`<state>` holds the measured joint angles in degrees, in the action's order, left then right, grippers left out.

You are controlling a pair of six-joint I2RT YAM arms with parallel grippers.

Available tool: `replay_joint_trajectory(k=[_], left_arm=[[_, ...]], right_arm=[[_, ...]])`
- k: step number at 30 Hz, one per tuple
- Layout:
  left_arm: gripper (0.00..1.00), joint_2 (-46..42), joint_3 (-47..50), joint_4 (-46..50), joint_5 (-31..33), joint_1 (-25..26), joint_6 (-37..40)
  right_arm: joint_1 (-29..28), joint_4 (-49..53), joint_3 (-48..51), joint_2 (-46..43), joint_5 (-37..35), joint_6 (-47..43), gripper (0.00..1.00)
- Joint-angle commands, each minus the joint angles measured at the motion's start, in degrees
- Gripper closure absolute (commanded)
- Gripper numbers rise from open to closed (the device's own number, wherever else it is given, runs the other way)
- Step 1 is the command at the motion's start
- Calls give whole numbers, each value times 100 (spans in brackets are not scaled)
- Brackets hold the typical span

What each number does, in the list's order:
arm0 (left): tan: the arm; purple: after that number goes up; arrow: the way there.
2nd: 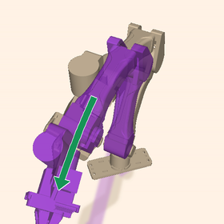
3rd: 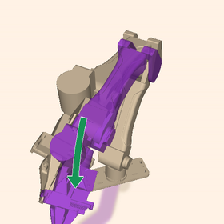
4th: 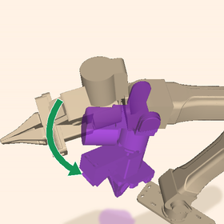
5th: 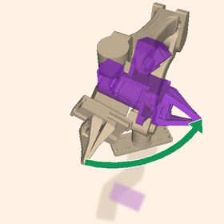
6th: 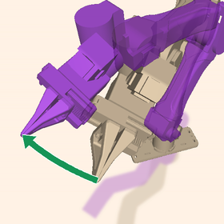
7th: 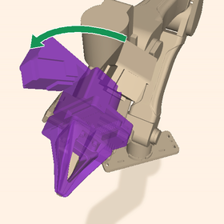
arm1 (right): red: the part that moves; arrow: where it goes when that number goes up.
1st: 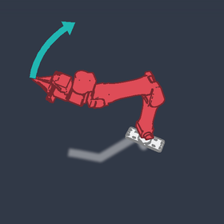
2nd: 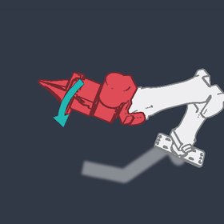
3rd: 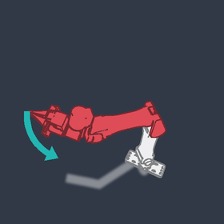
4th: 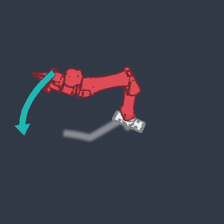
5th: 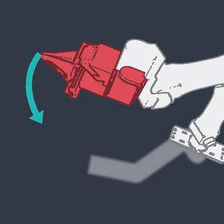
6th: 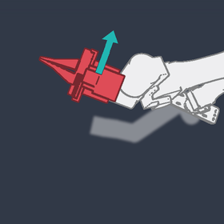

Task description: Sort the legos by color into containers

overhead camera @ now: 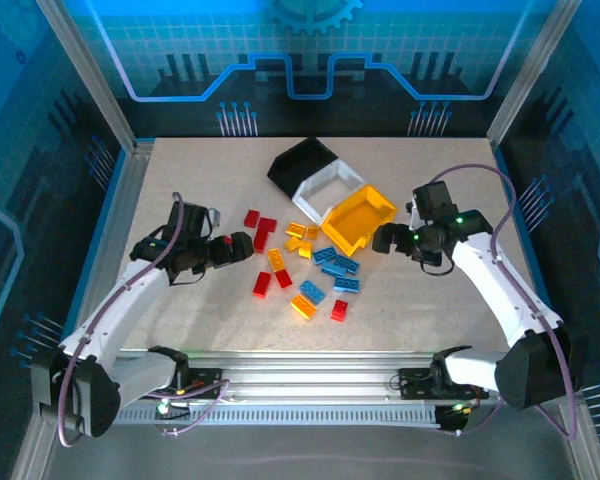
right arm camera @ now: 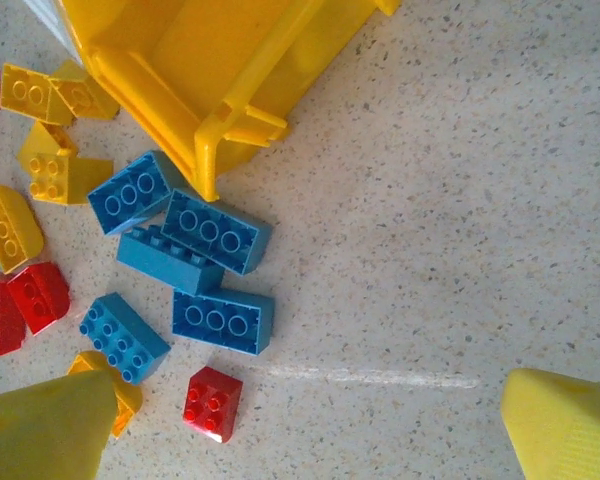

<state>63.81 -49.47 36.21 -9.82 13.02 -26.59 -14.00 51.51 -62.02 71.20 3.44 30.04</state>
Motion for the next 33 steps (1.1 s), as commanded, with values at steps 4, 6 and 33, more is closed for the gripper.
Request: replay_joint_trajectory(k=[4,6,33], left_arm=[[1,182,-189,133,-243,290,-224],[1,245,-220,92,-240,377,-207],[1,29,372,-219,-631,790,-839]], right_arm=[[-207,164,-61,51,46,192,0],[-209,158,-127,155,131,105,0],[-1702,809,-1001,1630,102,-315,0]])
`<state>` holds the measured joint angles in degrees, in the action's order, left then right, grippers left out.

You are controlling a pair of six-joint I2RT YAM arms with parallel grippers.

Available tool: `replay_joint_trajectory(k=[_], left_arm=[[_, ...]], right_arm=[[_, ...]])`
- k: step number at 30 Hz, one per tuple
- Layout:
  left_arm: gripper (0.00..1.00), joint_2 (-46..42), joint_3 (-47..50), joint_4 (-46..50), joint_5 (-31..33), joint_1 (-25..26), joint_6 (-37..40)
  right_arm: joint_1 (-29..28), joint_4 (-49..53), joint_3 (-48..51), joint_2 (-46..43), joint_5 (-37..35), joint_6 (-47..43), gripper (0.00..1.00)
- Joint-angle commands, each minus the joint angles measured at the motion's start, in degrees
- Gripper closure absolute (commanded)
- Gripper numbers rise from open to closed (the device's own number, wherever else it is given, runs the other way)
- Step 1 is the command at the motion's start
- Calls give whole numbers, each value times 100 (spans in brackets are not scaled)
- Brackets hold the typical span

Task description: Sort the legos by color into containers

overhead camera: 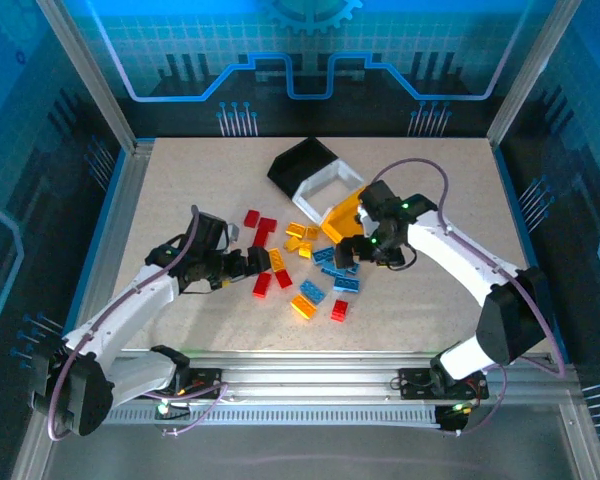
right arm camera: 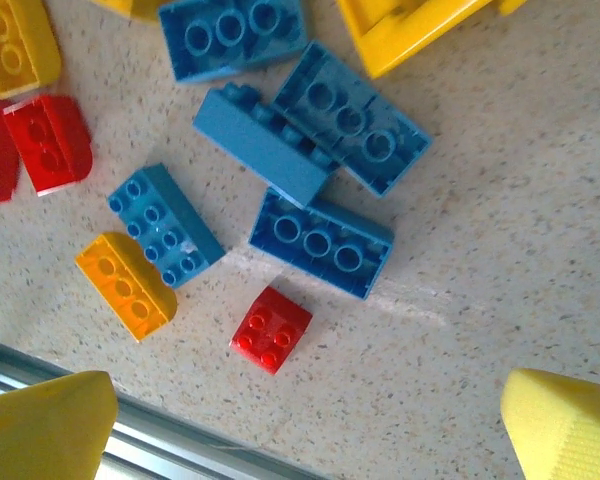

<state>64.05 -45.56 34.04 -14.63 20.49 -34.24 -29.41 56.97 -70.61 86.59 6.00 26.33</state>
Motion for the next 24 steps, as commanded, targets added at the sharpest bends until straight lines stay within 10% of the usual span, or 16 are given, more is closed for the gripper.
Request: replay_joint_trajectory(k=[1,24], left_arm=[[1,12,-22,-4,-146,39,-74],[1,70,439,-275,-365,-200,-423]], right_arm=[[-211,258,-146,118,-160,93,0],[-858,271,-247,619,-232,19,3]])
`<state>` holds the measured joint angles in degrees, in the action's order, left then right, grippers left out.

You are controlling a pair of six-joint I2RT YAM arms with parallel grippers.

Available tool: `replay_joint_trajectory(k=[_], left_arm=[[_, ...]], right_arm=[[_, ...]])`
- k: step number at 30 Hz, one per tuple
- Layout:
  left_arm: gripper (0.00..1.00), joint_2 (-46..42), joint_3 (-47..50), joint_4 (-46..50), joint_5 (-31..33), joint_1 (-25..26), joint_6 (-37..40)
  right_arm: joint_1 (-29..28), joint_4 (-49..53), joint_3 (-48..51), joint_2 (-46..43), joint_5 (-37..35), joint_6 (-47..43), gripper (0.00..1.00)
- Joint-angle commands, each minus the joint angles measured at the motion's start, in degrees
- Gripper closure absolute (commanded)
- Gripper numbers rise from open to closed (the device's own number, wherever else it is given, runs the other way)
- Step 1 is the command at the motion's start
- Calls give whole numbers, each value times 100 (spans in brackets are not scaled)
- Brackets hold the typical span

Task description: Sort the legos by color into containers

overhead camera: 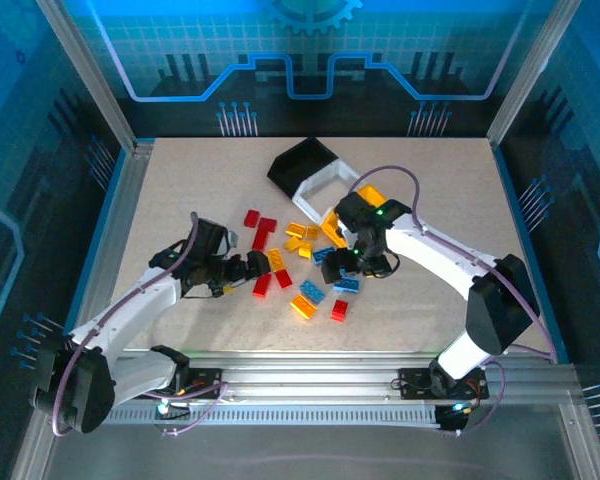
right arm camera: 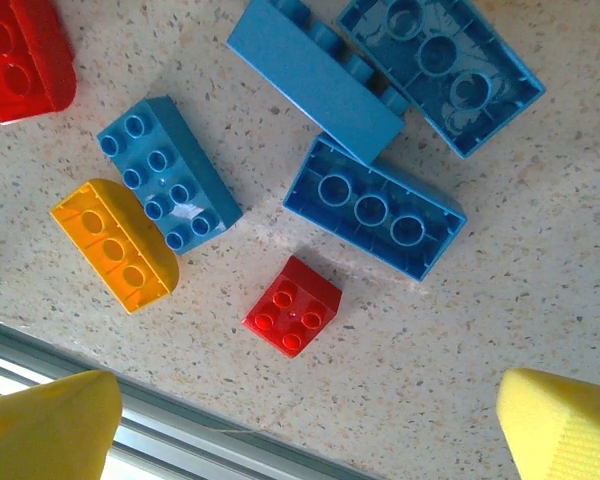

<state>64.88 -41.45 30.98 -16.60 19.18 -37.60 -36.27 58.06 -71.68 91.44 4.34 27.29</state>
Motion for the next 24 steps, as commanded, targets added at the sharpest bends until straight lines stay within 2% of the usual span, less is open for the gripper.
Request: replay_joint_trajectory(k=[1,8,16,24], left_arm=[[1,-33,62,31,-168,-92,-105],[1,-132,291,-64,-201,-186,-271],[1,-58,254,-83,-194,-234,-283],[1,-11,196,51,-210,-247,-234]], right_arm=[[-216,161,-157,189,-74,-111,3],[-469,381,-215,471,-289,-8,7],[-932,-59,636,263,-551,1727,13],[-1363,-444,938,133,-1015,2739,21]])
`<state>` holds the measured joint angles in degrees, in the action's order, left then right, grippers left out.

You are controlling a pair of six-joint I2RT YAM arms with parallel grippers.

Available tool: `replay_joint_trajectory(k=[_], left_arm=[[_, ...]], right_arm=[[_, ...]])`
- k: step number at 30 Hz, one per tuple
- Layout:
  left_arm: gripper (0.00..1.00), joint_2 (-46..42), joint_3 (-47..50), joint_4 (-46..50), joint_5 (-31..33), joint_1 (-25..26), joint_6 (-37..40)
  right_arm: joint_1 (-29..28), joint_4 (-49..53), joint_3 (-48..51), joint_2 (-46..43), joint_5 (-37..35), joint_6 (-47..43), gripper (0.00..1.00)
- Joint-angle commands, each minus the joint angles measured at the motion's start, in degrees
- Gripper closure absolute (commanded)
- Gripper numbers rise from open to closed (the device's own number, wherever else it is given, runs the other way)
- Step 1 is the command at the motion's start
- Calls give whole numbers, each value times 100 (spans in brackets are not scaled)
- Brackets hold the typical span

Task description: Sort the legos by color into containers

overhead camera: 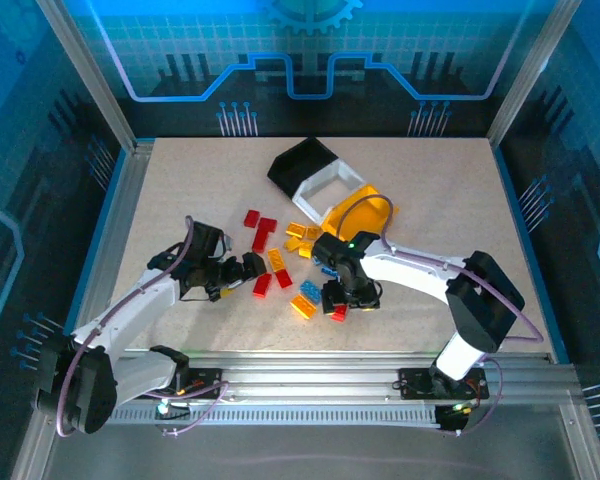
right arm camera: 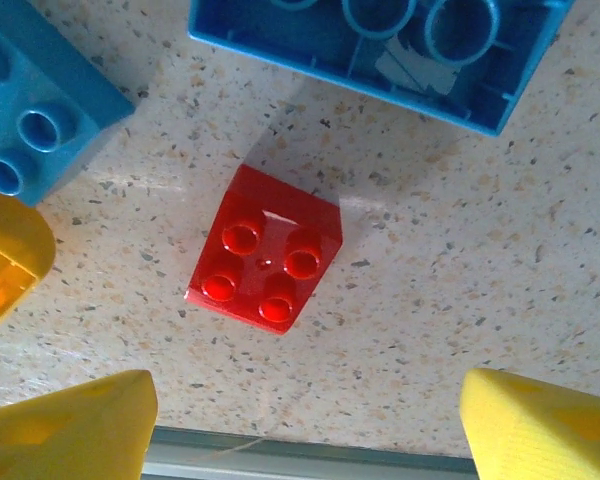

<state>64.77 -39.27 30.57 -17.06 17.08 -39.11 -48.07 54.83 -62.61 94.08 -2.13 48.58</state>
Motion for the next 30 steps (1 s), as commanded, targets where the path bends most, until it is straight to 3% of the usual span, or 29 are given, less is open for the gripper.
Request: replay_joint_trajectory(k=[1,30], left_arm=[[1,4,-36,128,-161,-38,-79],[1,-373,-91,572,-109,-38,18]], right_arm=[[-224,-99,12,-121,-488,680,22],[-393,-561,445,336,-1017,1321,39]])
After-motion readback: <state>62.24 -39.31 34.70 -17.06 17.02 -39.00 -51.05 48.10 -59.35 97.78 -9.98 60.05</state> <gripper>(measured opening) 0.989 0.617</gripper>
